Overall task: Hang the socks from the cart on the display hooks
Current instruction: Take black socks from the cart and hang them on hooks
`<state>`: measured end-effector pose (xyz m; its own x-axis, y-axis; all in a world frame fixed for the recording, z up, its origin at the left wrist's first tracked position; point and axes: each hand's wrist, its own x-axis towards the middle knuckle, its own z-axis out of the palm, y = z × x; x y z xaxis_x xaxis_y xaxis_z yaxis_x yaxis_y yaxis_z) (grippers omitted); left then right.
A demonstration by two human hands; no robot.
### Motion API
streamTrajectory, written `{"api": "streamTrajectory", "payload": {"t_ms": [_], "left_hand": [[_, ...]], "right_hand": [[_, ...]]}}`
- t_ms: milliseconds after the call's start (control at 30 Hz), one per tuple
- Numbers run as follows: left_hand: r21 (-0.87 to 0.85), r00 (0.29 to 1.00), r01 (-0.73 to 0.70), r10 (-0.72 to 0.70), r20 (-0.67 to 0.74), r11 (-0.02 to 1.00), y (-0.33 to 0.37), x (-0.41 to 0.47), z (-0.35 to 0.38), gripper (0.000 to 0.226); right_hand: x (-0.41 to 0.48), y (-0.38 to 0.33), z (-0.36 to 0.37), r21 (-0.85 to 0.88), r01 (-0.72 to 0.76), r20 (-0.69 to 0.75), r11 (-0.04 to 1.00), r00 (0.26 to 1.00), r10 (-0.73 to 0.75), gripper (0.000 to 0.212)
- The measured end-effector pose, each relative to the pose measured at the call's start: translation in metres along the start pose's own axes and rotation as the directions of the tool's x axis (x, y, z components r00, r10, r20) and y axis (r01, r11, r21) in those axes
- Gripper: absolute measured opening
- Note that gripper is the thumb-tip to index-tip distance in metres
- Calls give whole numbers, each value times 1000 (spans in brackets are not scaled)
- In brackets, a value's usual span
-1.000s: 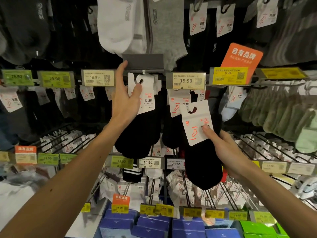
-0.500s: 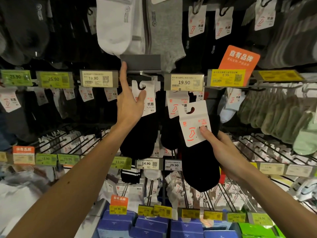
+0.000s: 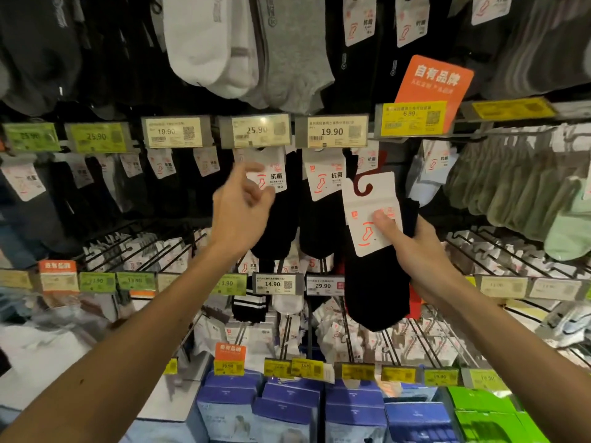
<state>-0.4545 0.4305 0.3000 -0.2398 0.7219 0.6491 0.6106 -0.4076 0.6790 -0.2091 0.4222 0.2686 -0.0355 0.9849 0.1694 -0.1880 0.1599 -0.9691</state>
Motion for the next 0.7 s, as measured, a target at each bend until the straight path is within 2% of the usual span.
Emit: {"api": "streamTrajectory", "payload": {"t_ms": [67,233,300,433,500,700], "left_hand": [[-27,990,32,-28,140,999,7,-4,6,17],[-156,923,211,-144,358,965,37,15,17,45],[-162,923,206,-136,360,965,45,19,21,47],[-157,970,81,-42,241,984,46,21,22,48],[-140,972,32,2,233,990,48,22,21,53],[74,972,-103,85,221,992,49,29,23,72]], "right_hand": [[2,4,2,-9,16,20,1000,1000,-16,21],[11,2,13,-65,86,112,994,991,-78,29],[16,0,18,-98,128,106,987,987,-117,26],[25,-4,25,-93,169,90,981,983,-161,19],[31,-6,29,-72,186,78,980,980,-180,16],[44,-22,44,-30,216,94,976,973,-213,22]]}}
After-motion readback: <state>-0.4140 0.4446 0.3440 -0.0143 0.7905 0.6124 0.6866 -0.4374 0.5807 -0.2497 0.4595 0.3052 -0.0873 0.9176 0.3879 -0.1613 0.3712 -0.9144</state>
